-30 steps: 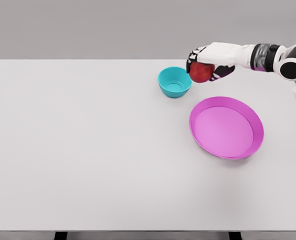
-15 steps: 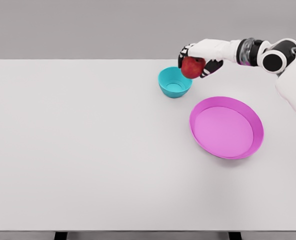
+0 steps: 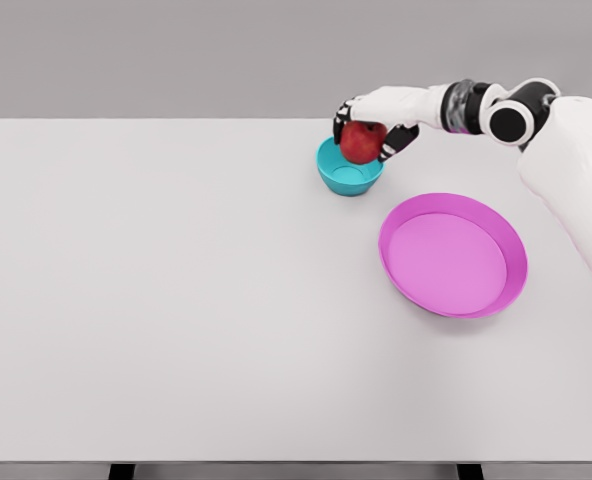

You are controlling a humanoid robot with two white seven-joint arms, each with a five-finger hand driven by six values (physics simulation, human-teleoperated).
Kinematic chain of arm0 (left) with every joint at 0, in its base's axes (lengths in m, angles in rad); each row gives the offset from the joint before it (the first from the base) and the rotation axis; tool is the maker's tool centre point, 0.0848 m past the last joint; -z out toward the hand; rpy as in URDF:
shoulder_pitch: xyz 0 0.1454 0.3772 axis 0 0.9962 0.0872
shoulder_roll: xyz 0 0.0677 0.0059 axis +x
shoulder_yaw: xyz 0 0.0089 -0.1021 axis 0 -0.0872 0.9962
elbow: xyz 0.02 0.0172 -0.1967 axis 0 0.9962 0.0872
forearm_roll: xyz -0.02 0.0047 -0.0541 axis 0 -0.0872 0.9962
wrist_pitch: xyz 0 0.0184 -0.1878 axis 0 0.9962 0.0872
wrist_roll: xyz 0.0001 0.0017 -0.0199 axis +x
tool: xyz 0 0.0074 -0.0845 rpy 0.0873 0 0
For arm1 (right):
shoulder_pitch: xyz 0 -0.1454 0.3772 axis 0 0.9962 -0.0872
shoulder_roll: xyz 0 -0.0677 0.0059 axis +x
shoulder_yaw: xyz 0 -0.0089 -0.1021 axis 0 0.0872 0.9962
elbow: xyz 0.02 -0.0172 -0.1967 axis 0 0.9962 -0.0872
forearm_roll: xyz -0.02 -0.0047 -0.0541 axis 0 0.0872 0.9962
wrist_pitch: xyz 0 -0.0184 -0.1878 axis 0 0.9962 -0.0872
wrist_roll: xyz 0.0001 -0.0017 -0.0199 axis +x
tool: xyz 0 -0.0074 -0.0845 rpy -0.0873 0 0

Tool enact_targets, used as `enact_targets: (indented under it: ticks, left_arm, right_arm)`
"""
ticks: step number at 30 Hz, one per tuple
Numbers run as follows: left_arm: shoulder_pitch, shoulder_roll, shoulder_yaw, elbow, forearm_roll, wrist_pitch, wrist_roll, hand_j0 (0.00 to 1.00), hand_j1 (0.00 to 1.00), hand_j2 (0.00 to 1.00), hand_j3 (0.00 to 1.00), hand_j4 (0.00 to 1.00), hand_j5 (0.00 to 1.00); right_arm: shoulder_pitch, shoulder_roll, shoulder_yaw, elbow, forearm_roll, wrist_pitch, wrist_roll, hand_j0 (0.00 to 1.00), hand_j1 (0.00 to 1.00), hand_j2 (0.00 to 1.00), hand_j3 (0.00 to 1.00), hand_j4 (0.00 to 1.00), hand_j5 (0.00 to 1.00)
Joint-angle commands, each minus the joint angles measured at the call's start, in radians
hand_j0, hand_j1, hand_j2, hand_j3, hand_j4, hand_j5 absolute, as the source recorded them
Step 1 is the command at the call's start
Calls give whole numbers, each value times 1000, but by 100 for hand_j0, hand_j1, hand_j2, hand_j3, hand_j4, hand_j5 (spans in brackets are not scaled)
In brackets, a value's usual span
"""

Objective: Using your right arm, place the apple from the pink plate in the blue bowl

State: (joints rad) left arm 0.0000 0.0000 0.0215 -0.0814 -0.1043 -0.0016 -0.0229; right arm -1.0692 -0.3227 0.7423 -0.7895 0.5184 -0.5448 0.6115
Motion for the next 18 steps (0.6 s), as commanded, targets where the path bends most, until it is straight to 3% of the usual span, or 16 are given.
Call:
enact_targets:
  ticks: [1,9,11,12,13,18]
  left_arm:
    - [0,0,0,0,0,-1,0,100,100,100,100,100,100]
    - [0,0,0,0,0,0,0,100,100,100,100,100,100]
    - [0,0,0,0,0,0,0,100,100,100,100,100,100]
    - [0,0,0,0,0,0,0,100,100,100,100,100,100]
    - [0,0,0,0,0,0,0,100,100,100,100,100,100]
    - [0,0,0,0,0,-1,0,100,100,100,100,100,100]
  right_arm:
    - [-2,10,5,16,-3,6,-1,40,40,40,40,40,40]
    - [-12,24,16,39,6,6,-1,41,41,41,41,41,41]
    - [-12,24,16,42,6,6,-1,46,46,46,46,46,46]
    - [-14,25,14,53,6,8,-1,91,91,91,91,91,91]
    - [-14,25,14,59,6,9,-1,100,100,100,100,100,100]
    - [-17,33,16,58,6,12,-1,100,100,100,100,100,100]
